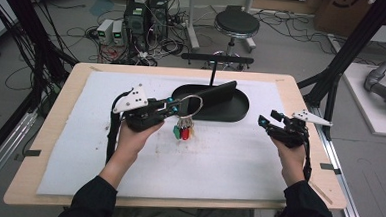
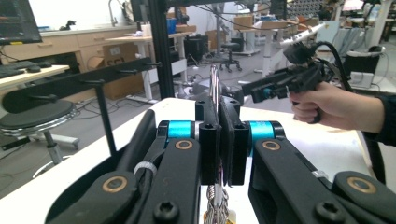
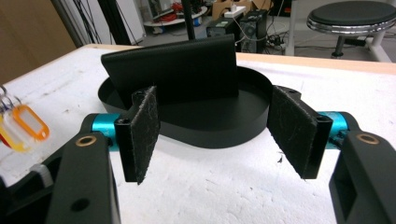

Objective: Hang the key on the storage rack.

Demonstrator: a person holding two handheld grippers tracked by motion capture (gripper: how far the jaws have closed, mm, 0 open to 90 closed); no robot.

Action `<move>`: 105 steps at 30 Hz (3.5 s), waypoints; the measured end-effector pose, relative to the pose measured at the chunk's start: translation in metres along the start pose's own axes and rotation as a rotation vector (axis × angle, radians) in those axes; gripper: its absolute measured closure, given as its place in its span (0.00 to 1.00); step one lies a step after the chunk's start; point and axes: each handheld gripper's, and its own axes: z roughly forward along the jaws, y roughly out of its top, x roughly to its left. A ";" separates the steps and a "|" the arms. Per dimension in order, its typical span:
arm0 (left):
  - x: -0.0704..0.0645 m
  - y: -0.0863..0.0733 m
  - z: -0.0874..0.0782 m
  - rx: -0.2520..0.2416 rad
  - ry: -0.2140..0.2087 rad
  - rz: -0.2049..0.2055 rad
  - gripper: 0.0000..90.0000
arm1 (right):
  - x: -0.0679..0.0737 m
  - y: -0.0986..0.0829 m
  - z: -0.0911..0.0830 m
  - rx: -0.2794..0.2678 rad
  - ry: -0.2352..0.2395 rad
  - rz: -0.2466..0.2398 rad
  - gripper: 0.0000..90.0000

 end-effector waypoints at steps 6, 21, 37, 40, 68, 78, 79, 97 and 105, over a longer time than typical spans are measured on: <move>0.009 0.005 -0.003 -0.008 0.043 0.010 0.96 | 0.000 0.000 0.001 0.005 -0.006 -0.008 0.39; 0.033 0.023 -0.002 -0.005 0.119 0.042 0.96 | -0.002 -0.001 0.003 0.017 -0.011 -0.017 0.39; 0.061 0.036 0.011 0.037 0.205 0.080 0.96 | -0.004 -0.001 0.002 0.013 -0.019 -0.012 0.40; 0.065 0.039 0.015 0.045 0.216 0.085 0.96 | -0.004 -0.001 0.002 0.016 -0.023 -0.009 0.40; 0.094 0.032 0.066 0.146 0.281 0.155 0.96 | -0.005 -0.001 0.000 0.007 -0.019 -0.011 0.40; 0.104 0.020 0.077 0.172 0.300 0.128 0.96 | -0.005 -0.001 -0.001 0.007 -0.019 -0.009 0.40; 0.105 0.019 0.078 0.174 0.296 0.123 0.96 | -0.005 -0.001 -0.001 0.008 -0.019 -0.009 0.40; 0.117 0.000 0.081 0.199 0.322 0.060 0.96 | -0.006 -0.001 -0.001 0.002 -0.019 -0.005 0.40; 0.118 -0.004 0.083 0.201 0.340 0.041 0.94 | -0.005 -0.001 -0.001 0.003 -0.020 -0.009 0.40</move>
